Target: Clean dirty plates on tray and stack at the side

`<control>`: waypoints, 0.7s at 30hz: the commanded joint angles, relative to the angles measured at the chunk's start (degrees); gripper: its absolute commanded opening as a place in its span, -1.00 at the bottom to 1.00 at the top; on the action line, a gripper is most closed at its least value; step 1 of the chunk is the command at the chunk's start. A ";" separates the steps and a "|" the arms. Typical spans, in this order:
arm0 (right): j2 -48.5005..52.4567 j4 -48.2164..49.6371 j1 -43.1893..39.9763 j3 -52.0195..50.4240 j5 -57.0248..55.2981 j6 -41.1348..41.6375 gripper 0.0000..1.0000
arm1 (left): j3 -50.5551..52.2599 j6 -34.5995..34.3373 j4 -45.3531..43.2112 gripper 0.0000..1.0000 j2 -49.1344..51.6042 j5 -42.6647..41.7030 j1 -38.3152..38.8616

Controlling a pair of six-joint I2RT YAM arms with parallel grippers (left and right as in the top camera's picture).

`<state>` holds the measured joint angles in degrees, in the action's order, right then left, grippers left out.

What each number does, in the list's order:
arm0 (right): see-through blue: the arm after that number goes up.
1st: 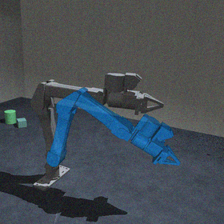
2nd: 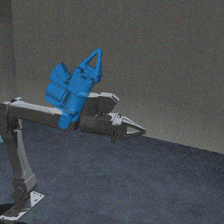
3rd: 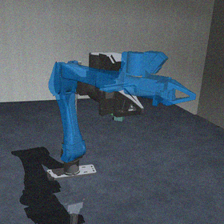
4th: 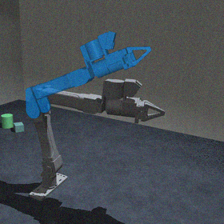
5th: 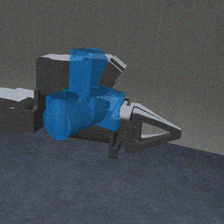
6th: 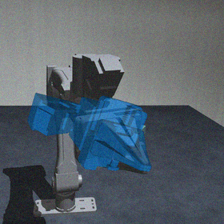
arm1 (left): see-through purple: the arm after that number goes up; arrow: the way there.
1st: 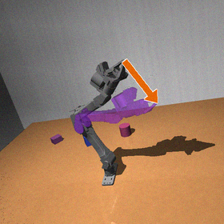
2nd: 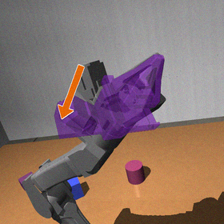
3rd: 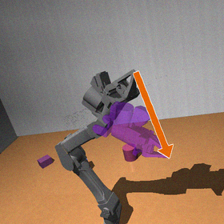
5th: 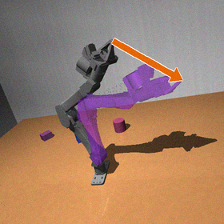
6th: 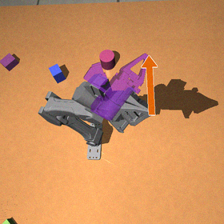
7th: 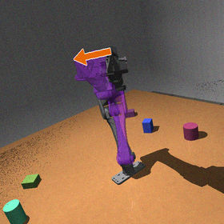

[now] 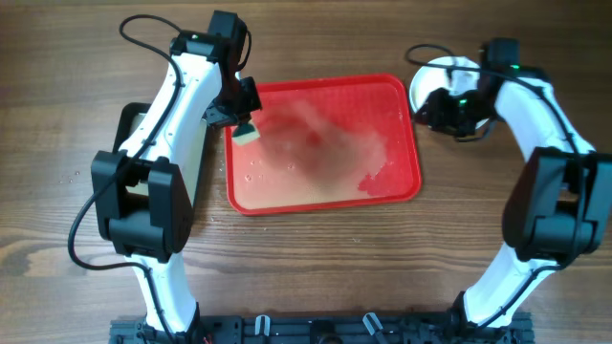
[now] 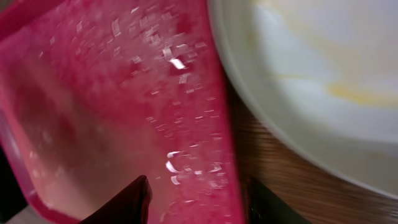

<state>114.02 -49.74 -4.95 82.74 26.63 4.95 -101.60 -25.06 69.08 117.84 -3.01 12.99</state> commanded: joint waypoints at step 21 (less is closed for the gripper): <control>-2.16 -2.34 7.37 0.42 -6.69 -3.32 0.15 | 4.83 -2.43 8.50 0.14 -2.64 10.51 -22.84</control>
<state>113.99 -50.83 2.37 82.74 19.79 3.31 -96.95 -27.16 77.71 117.80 7.07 -10.15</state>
